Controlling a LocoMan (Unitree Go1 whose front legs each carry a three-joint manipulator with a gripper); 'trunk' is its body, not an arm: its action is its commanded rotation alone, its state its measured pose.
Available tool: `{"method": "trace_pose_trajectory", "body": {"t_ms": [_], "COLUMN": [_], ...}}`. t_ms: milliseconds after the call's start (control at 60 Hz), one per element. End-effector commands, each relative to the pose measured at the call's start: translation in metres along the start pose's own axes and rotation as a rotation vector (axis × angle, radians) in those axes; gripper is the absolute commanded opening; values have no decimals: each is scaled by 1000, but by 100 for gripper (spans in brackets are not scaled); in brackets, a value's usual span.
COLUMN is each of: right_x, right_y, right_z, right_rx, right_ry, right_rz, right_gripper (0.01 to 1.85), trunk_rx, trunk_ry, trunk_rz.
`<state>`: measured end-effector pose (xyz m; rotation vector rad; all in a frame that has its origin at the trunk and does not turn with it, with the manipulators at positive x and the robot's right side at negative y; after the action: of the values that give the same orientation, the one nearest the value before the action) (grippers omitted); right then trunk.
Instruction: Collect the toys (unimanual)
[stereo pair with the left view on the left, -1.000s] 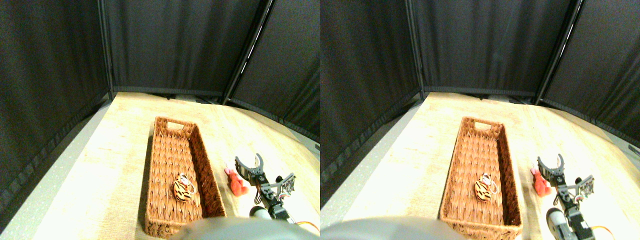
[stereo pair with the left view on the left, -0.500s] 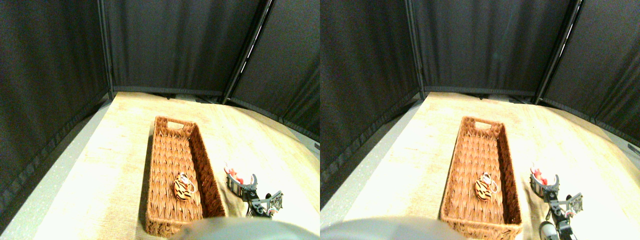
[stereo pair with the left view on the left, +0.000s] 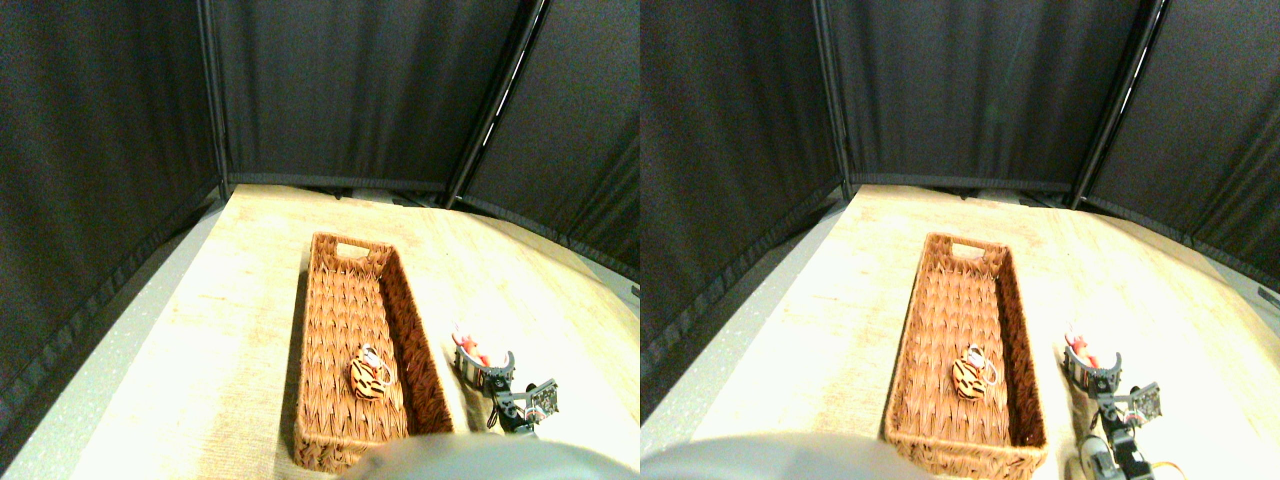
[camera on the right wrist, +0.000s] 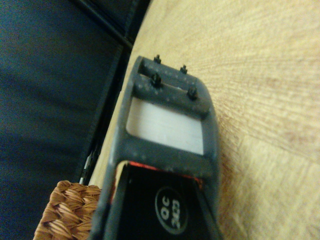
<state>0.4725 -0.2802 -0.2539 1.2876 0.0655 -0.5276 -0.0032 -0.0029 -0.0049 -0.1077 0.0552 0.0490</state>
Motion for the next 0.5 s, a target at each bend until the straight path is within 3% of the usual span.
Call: {"method": "trace_pose_trajectory", "body": {"t_ms": [17,67,133,167,217,267,400,500], "right_x": [5,6,7,6,6,3,0,-5], "right_y": [-1,0,2,3,5,8,15,26], "right_z": [1,0,-2,-3,-4,-5,-5,-4], "right_rx": [24,33,-21,-23,-30,-34,36,-4], "right_ry": [-63,-68,-104,-126,-196,-209,-149,-113], "right_rz": [-27,-24,-8,-5,-15,-29,38,84], "right_gripper": [72,61,17,7,6,6,6,6], "trunk_rx": [1,1,1,1,1,0,-4,-9], "trunk_ry": [20,20,19,19,19,17,14,10], "trunk_rz": [2,3,5,5,5,7,6,5]}}
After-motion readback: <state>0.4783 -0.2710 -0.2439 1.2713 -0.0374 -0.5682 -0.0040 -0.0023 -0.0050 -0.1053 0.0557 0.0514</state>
